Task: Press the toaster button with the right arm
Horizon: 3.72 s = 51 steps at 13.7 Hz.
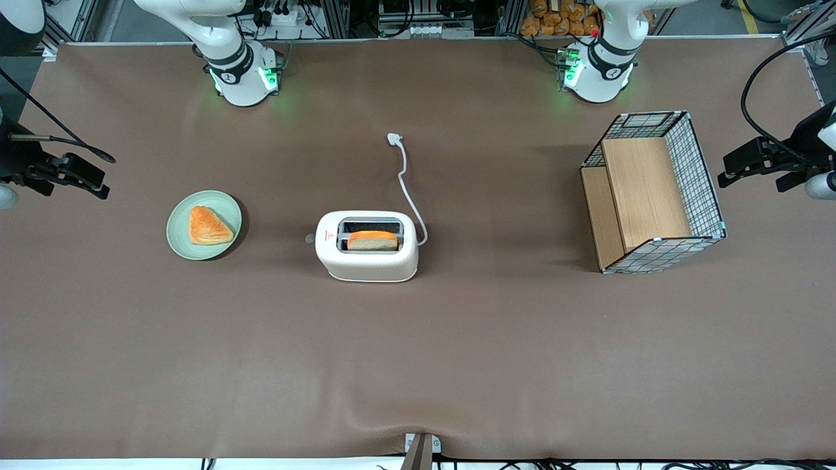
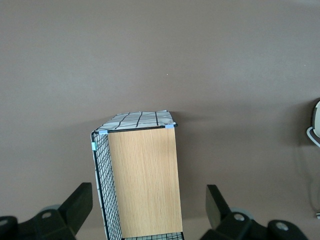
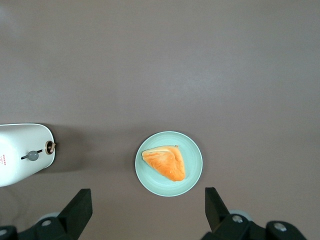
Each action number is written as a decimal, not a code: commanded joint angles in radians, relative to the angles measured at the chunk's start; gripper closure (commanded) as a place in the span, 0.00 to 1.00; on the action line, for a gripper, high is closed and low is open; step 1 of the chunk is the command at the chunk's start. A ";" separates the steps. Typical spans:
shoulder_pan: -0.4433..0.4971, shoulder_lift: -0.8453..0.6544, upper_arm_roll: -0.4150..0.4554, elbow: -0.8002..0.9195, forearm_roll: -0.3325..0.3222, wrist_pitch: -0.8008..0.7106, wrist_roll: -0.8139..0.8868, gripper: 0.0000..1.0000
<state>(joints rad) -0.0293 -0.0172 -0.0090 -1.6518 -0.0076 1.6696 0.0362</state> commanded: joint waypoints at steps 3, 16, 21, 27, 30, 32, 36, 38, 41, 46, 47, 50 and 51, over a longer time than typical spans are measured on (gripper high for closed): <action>0.008 0.008 -0.006 0.023 -0.015 -0.021 -0.002 0.00; 0.043 0.043 -0.003 0.018 -0.014 -0.062 -0.002 0.00; 0.086 0.117 -0.003 0.015 0.058 -0.051 -0.001 0.00; 0.118 0.220 -0.003 0.015 0.149 0.008 0.013 0.20; 0.132 0.267 -0.003 0.006 0.241 0.048 0.017 0.65; 0.167 0.278 -0.005 0.001 0.248 0.065 0.060 0.88; 0.296 0.290 -0.005 -0.078 0.248 0.185 0.230 1.00; 0.327 0.306 -0.003 -0.115 0.253 0.243 0.255 1.00; 0.354 0.307 -0.002 -0.192 0.261 0.364 0.252 1.00; 0.353 0.336 -0.002 -0.227 0.428 0.397 0.219 1.00; 0.354 0.338 -0.002 -0.236 0.437 0.406 0.182 1.00; 0.347 0.339 -0.002 -0.249 0.445 0.404 0.149 1.00; 0.339 0.339 -0.002 -0.250 0.446 0.406 0.149 1.00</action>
<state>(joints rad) 0.3219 0.3288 -0.0094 -1.8832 0.4070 2.0598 0.2195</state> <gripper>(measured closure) 0.991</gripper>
